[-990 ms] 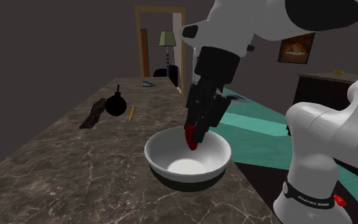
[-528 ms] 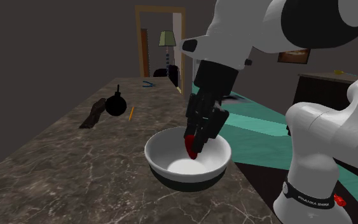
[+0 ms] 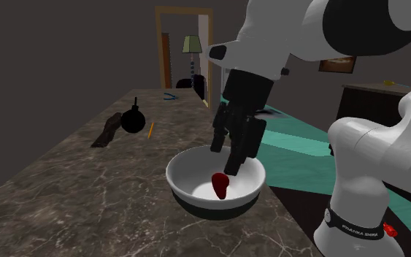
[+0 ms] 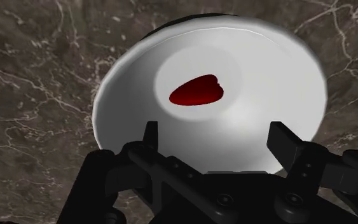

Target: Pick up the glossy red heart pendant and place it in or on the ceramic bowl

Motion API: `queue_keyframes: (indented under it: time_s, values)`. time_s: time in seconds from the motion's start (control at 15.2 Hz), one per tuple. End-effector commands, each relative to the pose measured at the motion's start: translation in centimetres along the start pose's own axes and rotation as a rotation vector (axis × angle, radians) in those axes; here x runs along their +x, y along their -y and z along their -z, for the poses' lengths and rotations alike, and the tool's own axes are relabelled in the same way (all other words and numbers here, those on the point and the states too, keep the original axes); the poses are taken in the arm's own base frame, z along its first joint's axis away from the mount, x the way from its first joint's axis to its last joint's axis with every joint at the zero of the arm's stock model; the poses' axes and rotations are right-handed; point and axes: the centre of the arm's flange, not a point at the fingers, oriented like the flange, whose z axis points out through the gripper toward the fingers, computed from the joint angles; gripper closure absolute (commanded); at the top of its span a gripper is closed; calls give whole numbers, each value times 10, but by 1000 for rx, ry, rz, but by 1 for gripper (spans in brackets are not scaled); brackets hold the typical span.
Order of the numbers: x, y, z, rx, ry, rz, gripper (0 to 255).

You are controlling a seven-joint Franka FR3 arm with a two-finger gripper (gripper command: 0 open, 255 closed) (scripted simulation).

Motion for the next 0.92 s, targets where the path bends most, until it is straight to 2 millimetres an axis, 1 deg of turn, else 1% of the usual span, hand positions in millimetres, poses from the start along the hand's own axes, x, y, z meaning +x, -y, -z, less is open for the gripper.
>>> queue_keyframes:
  time_s: [0.0, 0.07, 0.26, 0.33, 0.86]
  values:
    - [0, 0, 0, 0, 0, 0, 0]
    - [0, 0, 0, 0, 0, 0, 0]
    - [0, 0, 40, 0, 0, 0, 0]
    - [0, 0, 50, 0, 0, 0, 0]
    - [0, 0, 50, 0, 0, 0, 0]
